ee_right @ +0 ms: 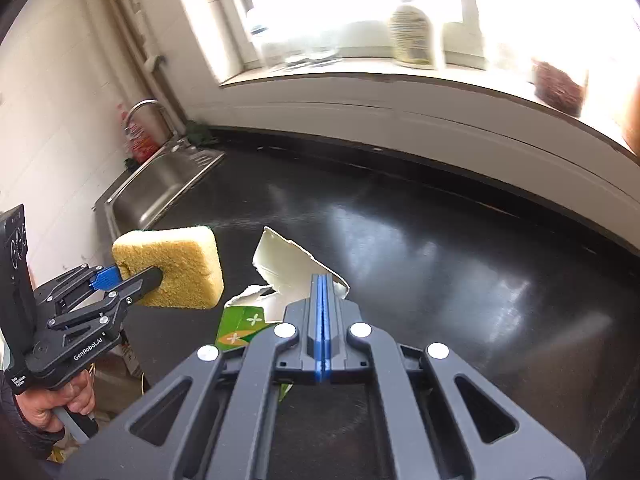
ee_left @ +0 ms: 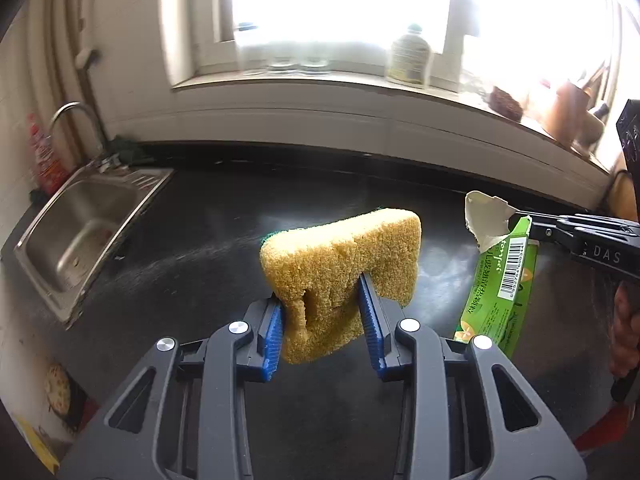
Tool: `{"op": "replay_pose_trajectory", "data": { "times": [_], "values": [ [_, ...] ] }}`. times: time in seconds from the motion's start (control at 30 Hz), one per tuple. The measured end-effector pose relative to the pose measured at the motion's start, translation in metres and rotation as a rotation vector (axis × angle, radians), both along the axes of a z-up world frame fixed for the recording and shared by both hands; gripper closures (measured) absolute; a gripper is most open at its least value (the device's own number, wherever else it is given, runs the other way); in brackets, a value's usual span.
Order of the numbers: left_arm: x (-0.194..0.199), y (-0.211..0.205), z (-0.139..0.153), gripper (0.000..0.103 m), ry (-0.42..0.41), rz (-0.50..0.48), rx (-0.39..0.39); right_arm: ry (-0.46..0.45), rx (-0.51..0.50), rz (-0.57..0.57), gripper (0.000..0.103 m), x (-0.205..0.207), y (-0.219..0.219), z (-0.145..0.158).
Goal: Collect trash
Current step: 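Carry the sponge and green carton down over the floor bin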
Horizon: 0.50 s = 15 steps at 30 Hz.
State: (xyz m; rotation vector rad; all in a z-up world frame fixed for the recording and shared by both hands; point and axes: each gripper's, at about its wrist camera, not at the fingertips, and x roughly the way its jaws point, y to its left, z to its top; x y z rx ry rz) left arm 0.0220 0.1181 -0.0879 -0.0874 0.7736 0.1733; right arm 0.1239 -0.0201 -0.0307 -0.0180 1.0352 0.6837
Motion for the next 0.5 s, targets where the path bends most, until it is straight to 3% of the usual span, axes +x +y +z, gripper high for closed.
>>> {"op": "replay_pose_trajectory", "data": {
  "times": [0.2,0.5],
  "values": [
    [-0.082,0.078,0.0,0.069,0.011,0.292,0.005,-0.001,0.056,0.296,0.102,-0.035,0.113,0.008],
    [-0.24,0.164,-0.013,0.069,0.045,0.714,-0.02,0.025,0.116,0.739,0.102,-0.143,0.264,0.017]
  ]
}}
